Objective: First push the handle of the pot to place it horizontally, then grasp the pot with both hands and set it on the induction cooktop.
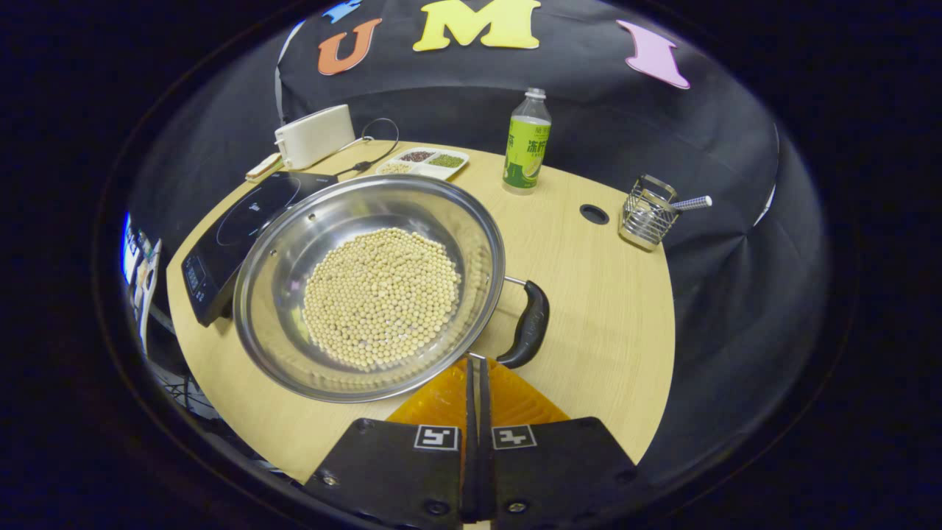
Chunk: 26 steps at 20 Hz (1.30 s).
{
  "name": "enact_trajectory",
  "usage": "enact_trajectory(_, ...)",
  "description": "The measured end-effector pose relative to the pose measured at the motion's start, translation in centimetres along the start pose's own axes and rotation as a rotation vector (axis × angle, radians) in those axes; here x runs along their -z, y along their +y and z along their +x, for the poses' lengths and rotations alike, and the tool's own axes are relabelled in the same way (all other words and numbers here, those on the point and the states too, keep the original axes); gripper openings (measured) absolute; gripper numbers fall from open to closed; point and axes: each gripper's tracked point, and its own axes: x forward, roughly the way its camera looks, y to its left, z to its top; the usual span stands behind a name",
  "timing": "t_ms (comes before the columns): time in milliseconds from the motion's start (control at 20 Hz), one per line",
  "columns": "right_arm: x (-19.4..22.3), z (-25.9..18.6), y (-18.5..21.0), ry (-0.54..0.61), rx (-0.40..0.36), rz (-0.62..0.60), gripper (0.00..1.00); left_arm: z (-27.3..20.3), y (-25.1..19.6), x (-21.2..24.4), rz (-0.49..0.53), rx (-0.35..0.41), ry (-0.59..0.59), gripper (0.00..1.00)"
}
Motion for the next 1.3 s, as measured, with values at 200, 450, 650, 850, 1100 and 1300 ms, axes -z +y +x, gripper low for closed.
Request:
enact_trajectory(200,0.2,-0.9,-0.3,-0.02,0.013,0.024,0.0,1.0,-0.7,0.8,-0.001,0.029,0.023,0.96)
enact_trajectory(450,0.1,-3.5,-0.8,-0.078,0.063,0.067,0.01,2.7,-2.1,2.2,0.01,0.117,0.039,0.96)
enact_trajectory(650,0.0,-5.0,0.2,-0.12,0.049,0.121,0.05,4.7,-3.2,4.3,0.02,0.187,0.082,0.96)
enact_trajectory(850,-0.2,-5.4,0.3,-0.141,0.058,0.175,0.39,6.7,-3.8,7.5,0.03,0.233,0.152,0.96)
enact_trajectory(1100,-0.8,-4.6,0.2,-0.154,0.055,0.241,0.71,9.4,-4.7,12.3,0.064,0.265,0.246,0.96)
enact_trajectory(1300,-2.1,-3.0,-0.3,-0.16,0.063,0.261,0.82,11.1,-5.9,16.9,0.094,0.279,0.34,0.96)
